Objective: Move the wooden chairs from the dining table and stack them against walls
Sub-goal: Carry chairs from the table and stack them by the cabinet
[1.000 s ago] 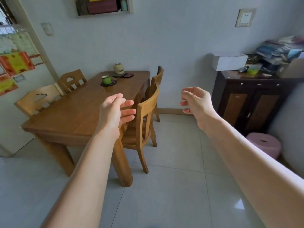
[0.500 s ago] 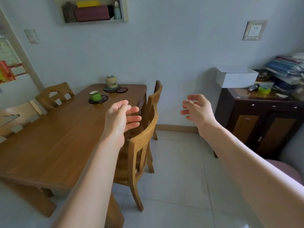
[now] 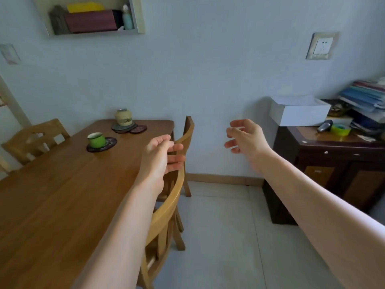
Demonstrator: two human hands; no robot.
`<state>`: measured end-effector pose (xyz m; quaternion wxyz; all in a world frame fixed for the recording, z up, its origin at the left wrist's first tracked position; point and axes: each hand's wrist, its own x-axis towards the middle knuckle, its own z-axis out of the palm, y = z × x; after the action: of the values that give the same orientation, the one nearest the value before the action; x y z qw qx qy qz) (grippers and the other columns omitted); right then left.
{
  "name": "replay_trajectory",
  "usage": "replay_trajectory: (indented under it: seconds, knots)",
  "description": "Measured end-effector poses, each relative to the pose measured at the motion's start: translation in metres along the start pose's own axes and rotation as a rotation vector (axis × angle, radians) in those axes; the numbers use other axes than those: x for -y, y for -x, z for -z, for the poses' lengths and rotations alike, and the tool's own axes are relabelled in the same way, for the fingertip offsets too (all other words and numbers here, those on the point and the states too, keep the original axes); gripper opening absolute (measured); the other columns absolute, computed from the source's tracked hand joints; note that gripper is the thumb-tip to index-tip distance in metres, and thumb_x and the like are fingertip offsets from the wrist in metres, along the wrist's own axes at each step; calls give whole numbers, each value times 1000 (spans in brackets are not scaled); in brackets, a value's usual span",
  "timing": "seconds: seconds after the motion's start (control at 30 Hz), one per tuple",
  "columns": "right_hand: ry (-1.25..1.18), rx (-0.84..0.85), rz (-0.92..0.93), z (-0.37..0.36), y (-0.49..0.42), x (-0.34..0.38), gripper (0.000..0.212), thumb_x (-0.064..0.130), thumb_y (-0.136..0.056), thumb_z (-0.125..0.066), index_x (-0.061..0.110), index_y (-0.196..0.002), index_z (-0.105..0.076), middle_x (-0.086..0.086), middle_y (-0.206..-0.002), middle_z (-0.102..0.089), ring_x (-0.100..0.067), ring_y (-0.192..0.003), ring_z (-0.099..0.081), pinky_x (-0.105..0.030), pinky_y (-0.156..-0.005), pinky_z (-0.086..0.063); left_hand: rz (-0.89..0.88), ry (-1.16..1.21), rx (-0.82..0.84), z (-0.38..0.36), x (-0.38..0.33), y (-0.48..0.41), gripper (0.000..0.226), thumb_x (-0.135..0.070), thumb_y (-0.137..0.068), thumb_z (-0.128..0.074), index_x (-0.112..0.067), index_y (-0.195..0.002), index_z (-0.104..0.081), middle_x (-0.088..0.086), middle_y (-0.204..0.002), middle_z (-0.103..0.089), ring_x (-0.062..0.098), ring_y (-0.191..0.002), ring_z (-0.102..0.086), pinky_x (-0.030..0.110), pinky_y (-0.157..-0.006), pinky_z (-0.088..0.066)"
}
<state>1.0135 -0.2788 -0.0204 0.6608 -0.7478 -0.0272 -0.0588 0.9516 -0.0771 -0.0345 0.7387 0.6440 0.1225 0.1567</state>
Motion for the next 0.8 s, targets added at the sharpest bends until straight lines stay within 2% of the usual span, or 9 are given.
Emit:
replay_trajectory:
  seconds: [0.23,0.4,0.67,0.8]
  knots:
    - [45,104,-22,41,-116,-20,21,12,-93,-56,9,-114,-58,-8,-91,-62,-18,-61,-65,-31,-60,-50,20,44,-26,-88,13,-82,20,-14,-98,-49,-16,-115,-58,5,-83,-75,20,-61,-71,33,-58,-60]
    - [76,163,-37,59,-198,-35,19,11,-94,-56,9,-112,-59,-10,-90,-64,-19,-61,-65,-34,-63,-51,43,63,-75,-135,30,-137,20,-14,-98,-48,-17,-116,-57,1,-77,-76,19,-61,-70,32,-57,-59]
    - [66,312,-126,12,-287,-76,12,11,-93,-58,13,-105,-60,-9,-87,-65,-19,-58,-65,-28,-53,-49,137,45,-233,-134,64,-207,18,-13,-98,-50,-17,-114,-58,6,-83,-75,20,-61,-71,33,-57,-59]
    - [92,375,-170,-25,-331,-100,14,11,-94,-58,13,-107,-60,-9,-88,-66,-21,-62,-66,-30,-56,-51,192,25,-315,-120,85,-254,19,-16,-99,-50,-20,-116,-58,6,-86,-76,21,-66,-73,33,-60,-61]
